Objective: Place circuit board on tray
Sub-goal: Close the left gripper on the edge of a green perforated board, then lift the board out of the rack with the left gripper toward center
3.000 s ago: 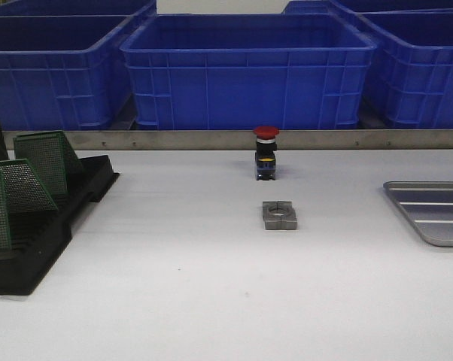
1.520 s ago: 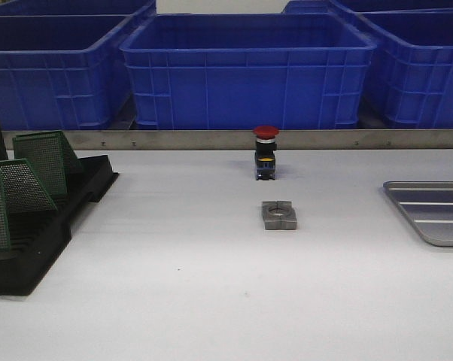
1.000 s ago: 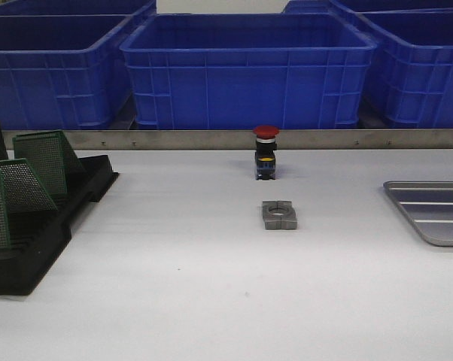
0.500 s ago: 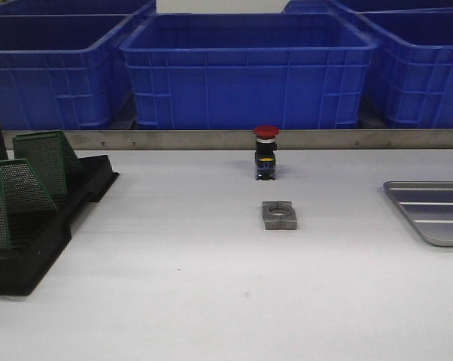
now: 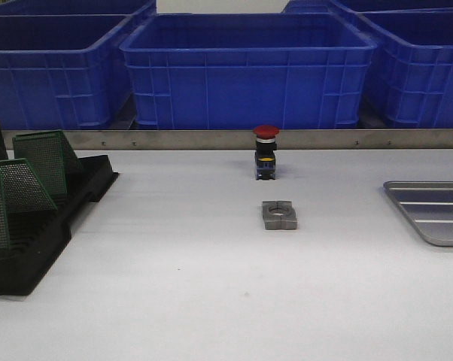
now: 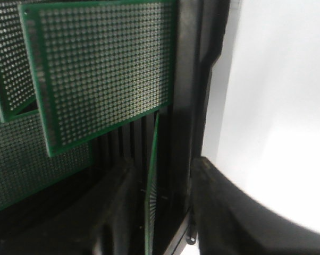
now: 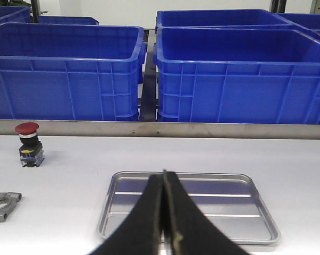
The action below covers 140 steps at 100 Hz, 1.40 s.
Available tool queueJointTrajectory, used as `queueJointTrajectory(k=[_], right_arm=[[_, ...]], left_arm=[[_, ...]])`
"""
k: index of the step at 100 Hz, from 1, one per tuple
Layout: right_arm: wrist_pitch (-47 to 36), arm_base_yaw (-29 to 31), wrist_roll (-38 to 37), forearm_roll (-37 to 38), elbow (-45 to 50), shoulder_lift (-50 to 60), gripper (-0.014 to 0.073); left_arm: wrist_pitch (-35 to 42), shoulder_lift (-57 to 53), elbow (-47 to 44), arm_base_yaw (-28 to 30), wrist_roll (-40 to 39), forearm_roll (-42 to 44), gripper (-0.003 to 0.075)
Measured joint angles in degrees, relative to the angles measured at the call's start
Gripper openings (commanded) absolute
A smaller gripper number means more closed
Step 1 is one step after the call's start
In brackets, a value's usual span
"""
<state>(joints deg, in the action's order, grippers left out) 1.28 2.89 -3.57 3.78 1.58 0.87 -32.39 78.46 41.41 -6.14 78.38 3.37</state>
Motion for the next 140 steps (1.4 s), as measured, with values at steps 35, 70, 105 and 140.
queueJointTrajectory(k=[35, 70, 105, 140], right_arm=[[0.0, 0.0, 0.0, 0.0, 0.0, 0.0, -0.0061], [0.0, 0.0, 0.0, 0.0, 0.0, 0.0, -0.0061], [0.0, 0.0, 0.0, 0.0, 0.0, 0.0, -0.0061], [0.0, 0.0, 0.0, 0.0, 0.0, 0.0, -0.0061]], left_arm=[[1.08, 1.05, 0.0, 0.0, 0.1, 0.32, -0.001], [1.22, -1.83, 0.1, 0.0, 0.1, 4.12, -0.002], [-1.16, -16.76, 0.1, 0.0, 0.1, 3.72, -0.002], [-0.54, -26.44, 0.1, 0.0, 0.1, -31.12, -0.002]])
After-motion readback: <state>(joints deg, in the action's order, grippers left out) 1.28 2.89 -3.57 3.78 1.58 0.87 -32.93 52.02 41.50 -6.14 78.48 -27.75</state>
